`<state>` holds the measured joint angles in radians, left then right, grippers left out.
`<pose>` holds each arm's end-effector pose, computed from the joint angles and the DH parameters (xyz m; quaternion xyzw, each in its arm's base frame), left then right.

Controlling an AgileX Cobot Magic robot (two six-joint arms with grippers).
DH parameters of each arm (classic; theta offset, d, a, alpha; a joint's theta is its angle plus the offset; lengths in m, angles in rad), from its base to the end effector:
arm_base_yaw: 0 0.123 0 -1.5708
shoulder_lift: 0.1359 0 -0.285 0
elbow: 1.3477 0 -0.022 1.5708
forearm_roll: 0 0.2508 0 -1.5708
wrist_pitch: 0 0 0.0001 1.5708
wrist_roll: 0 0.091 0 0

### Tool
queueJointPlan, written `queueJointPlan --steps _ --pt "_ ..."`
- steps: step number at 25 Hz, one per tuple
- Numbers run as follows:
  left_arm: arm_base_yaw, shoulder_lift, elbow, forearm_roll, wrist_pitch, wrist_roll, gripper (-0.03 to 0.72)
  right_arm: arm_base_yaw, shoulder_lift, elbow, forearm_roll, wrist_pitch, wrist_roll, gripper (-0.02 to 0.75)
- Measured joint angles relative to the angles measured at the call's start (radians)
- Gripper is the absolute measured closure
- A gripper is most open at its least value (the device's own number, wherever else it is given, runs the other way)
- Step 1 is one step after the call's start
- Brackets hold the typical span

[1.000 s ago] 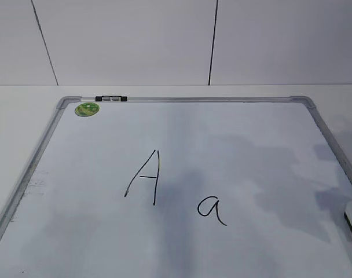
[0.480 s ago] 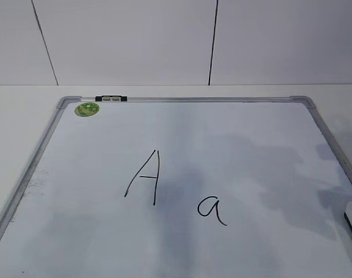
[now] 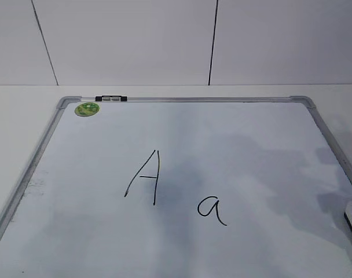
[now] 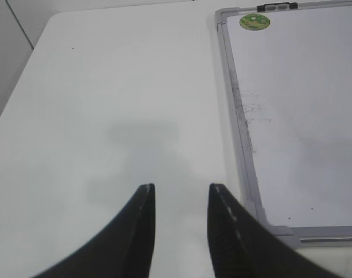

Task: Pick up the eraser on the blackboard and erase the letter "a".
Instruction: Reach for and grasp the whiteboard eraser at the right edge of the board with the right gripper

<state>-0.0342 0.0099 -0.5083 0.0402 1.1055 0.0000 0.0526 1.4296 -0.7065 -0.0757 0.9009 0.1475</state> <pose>-0.0061 0.0035 0.2761 0.0136 0.8648 0.0115 0.5018 0.2164 0.0060 0.1860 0.0244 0.9991 -0.0282 0.0199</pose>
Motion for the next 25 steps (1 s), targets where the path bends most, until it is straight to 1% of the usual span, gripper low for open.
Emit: queueJointPlan --steps 12,25 --pt "0.0 0.0 0.0 0.0 0.0 0.0 0.453 0.0 0.028 -0.001 0.002 -0.012 0.0 0.066" --pt "0.0 0.0 0.0 0.0 0.0 0.0 0.453 0.0 0.041 -0.002 0.004 -0.015 0.0 0.141"
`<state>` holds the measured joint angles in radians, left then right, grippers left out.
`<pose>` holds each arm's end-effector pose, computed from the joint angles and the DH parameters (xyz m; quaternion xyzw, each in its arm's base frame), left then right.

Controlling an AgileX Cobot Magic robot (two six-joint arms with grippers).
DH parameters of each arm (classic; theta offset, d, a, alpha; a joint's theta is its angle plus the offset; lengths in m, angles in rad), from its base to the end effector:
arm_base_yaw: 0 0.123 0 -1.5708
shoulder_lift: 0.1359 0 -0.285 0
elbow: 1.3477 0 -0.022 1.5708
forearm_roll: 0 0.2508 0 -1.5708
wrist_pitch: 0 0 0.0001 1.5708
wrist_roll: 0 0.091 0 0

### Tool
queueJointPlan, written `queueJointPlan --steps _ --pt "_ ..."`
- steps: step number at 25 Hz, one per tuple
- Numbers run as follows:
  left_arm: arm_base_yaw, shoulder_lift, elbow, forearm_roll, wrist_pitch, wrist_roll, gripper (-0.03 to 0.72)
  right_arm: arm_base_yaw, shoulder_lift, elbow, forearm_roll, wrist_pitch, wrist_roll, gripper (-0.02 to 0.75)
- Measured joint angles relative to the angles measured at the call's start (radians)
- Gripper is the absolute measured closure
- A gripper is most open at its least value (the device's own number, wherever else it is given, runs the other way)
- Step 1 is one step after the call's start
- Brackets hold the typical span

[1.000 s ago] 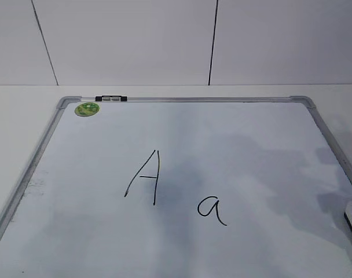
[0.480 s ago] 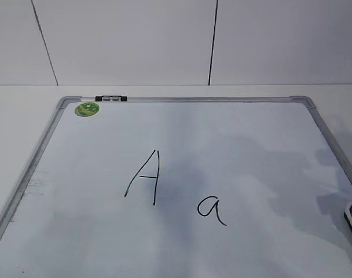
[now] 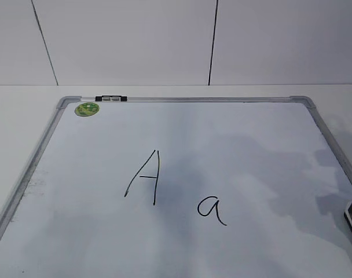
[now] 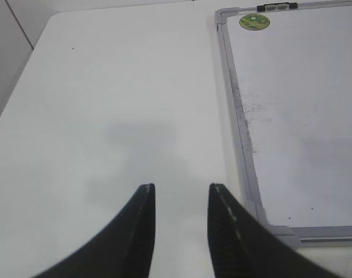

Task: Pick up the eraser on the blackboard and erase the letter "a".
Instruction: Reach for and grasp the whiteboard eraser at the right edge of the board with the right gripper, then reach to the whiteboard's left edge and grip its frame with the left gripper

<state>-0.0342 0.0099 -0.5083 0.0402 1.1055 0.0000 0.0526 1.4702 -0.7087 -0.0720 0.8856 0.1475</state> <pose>-0.0061 0.0035 0.2761 0.0136 0.8648 0.0115 0.5018 0.2207 0.0065 0.1776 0.0248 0.9993 -0.0273 0.0082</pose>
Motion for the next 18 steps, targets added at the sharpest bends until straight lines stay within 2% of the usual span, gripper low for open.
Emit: queueJointPlan --steps 18 --pt "0.0 0.0 0.0 0.0 0.0 0.0 0.453 0.0 0.002 -0.001 0.0 0.0 -0.007 0.17"
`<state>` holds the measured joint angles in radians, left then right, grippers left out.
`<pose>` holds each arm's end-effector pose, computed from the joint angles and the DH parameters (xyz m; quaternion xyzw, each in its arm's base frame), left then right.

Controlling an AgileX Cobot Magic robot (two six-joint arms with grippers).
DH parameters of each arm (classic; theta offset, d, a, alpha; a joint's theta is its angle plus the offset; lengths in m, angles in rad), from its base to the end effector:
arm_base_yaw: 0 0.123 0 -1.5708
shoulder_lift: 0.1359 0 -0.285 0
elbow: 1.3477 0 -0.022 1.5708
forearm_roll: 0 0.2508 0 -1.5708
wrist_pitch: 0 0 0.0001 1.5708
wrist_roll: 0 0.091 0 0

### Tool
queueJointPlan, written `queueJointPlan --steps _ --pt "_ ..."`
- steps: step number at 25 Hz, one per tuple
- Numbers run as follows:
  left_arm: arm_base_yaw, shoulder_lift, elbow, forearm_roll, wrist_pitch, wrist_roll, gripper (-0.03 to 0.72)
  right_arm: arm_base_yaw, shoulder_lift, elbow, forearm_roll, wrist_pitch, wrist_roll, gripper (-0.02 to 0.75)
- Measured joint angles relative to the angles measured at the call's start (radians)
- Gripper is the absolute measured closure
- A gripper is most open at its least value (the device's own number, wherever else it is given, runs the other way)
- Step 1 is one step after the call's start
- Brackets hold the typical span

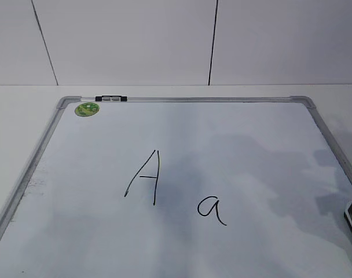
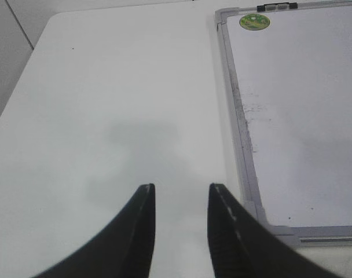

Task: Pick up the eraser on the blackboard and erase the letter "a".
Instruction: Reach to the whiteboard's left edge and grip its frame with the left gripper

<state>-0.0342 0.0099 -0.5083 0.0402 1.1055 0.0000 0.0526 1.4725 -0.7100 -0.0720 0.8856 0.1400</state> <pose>-0.0061 0.0035 0.2761 0.0136 0.8648 0.0115 0.5018 0.2211 0.0066 0.1773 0.0210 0.9994 -0.0274 0.0076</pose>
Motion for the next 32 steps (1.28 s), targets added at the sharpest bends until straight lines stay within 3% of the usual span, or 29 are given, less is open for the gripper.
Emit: queueJointPlan --steps 32 --pt "0.0 0.0 0.0 0.0 0.0 0.0 0.454 0.0 -0.008 -0.095 0.062 0.109 0.0 0.172"
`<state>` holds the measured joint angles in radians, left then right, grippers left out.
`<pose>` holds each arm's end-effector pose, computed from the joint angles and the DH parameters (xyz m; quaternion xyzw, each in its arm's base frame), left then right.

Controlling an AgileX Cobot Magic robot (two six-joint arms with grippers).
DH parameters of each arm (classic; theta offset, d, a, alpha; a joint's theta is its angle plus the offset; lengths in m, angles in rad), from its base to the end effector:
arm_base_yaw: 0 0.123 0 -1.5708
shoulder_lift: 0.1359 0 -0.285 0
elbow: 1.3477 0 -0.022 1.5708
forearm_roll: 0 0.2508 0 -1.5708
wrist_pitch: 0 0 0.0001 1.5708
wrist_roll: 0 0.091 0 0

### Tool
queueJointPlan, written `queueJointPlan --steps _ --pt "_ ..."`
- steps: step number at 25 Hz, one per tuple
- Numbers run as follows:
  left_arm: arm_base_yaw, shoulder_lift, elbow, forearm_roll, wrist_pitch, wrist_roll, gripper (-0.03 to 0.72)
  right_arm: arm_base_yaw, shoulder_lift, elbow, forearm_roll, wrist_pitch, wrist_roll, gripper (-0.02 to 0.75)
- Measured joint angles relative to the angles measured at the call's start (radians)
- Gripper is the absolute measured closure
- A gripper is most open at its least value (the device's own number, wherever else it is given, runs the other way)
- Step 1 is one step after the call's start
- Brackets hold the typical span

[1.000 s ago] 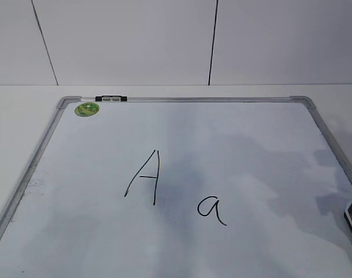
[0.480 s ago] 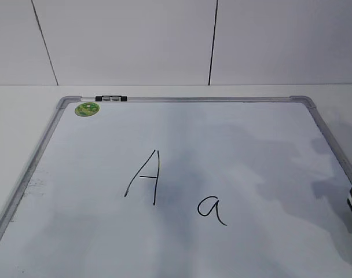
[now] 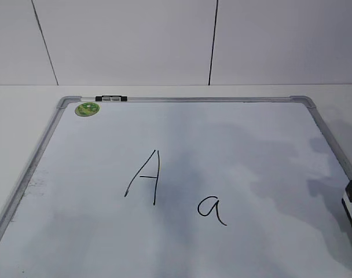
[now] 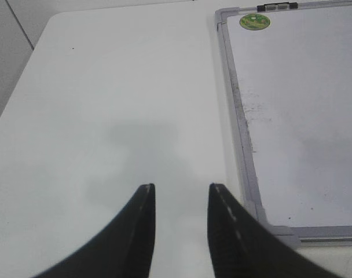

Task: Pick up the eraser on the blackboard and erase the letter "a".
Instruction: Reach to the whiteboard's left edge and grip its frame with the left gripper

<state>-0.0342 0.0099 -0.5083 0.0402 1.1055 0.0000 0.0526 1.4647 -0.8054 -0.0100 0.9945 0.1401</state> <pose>-0.0061 0.0035 0.2761 0.0136 0.8648 0.0115 0.5018 0.2313 0.0114 0.1996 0.0410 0.9991 -0.0040 0.0025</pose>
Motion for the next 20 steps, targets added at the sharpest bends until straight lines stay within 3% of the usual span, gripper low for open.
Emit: queueJointPlan --steps 11,20 --pt "0.0 0.0 0.0 0.0 0.0 0.0 0.454 0.008 -0.021 -0.055 0.093 0.032 -0.072 0.172" --pt "0.0 0.0 0.0 0.0 0.0 0.0 0.454 0.177 -0.021 -0.174 0.041 0.084 -0.076 0.173"
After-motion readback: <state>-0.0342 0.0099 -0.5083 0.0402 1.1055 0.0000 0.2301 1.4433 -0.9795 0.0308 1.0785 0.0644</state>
